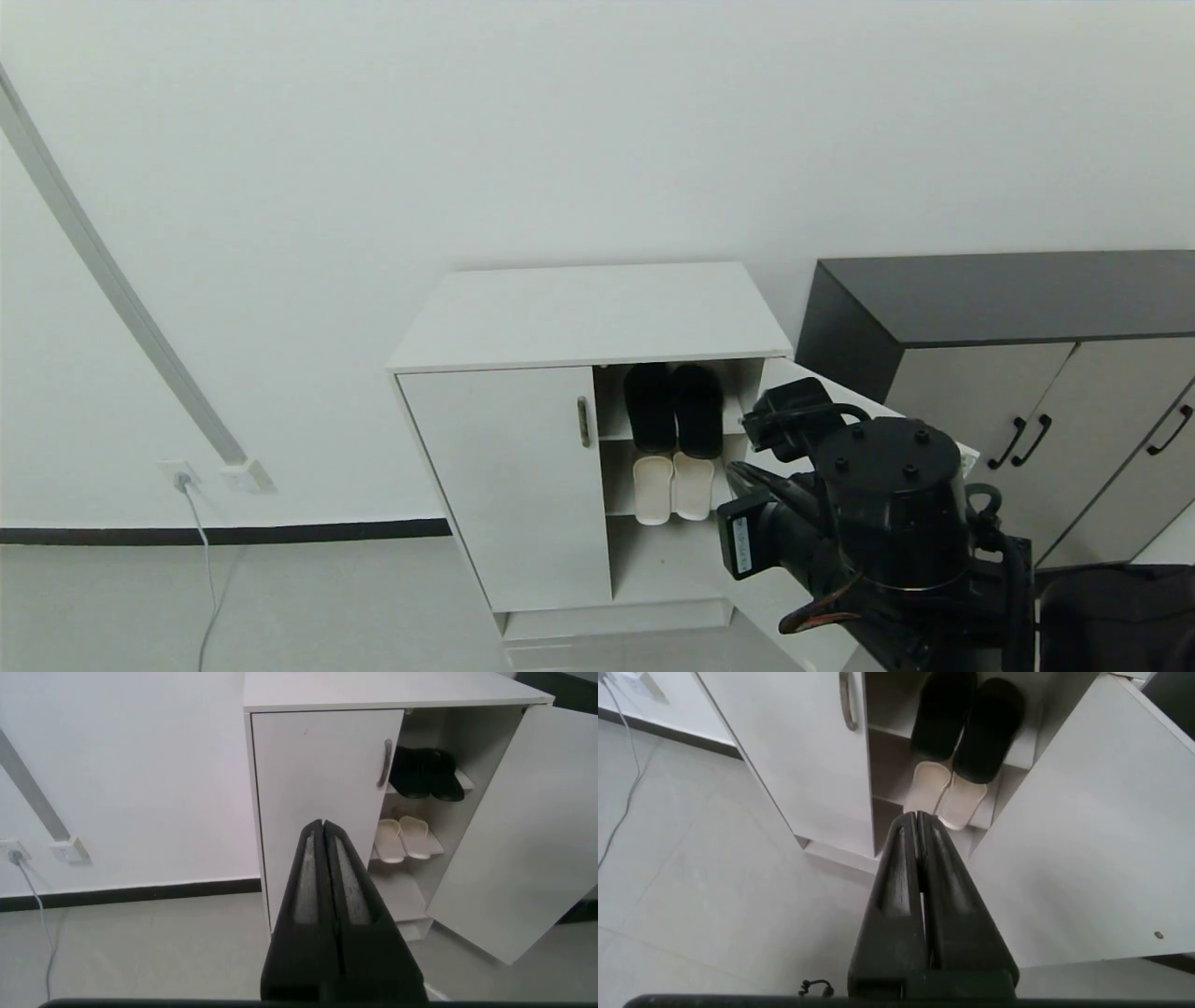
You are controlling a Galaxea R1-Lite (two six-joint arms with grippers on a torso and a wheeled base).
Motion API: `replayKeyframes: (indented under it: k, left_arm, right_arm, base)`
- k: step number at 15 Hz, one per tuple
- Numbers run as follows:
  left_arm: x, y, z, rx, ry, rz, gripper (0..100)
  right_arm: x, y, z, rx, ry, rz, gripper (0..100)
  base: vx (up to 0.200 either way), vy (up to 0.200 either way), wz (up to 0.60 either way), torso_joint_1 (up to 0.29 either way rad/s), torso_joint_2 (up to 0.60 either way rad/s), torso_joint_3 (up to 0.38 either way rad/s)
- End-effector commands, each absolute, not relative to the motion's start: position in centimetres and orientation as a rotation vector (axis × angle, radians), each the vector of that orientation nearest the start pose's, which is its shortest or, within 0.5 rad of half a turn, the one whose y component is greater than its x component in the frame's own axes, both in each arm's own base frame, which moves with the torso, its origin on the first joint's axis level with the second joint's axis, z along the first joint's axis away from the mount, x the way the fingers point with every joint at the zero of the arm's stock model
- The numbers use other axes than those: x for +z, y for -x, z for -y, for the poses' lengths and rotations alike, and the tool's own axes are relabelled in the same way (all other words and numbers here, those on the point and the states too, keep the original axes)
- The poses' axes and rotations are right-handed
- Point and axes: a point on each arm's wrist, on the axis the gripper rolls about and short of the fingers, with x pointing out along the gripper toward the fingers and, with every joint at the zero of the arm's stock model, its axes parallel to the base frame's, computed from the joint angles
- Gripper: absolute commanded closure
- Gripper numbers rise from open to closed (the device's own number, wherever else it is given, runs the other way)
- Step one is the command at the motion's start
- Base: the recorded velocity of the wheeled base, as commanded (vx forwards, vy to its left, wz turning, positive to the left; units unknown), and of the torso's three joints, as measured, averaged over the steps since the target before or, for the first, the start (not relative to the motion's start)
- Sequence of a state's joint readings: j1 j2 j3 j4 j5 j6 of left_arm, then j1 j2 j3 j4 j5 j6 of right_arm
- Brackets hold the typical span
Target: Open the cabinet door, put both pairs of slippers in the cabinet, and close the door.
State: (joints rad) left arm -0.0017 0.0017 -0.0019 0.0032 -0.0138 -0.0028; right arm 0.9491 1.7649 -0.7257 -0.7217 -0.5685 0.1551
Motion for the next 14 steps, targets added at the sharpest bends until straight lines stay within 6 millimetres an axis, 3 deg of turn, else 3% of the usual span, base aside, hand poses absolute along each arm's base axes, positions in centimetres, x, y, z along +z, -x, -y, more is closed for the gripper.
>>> replayKeyframes:
  k: [1, 7, 14]
  left_arm:
    - [7.56, 2.28, 0.03, -0.015, 0.003, -0.003, 100]
    - [7.52, 2.27, 0.02, -0.014, 0.003, -0.005, 100]
    - [7.56, 2.28, 0.03, -0.015, 0.003, -0.003, 100]
  right_arm:
    - [15.06, -18.76, -24.13, 0.357, 0.069, -0.261, 100]
    - [15.00, -18.74, -24.09, 0.357, 0.080, -0.260, 100]
    - [14.77, -18.78, -24.15, 0.357, 0.087, -0.265, 100]
  base:
    - [0.000, 0.000, -0.60, 0.002, -0.01, 0.002]
    - [0.000, 0.000, -0.60, 0.004, 0.00, 0.001]
    - [0.000, 0.000, 0.00, 0.000, 0.00, 0.000]
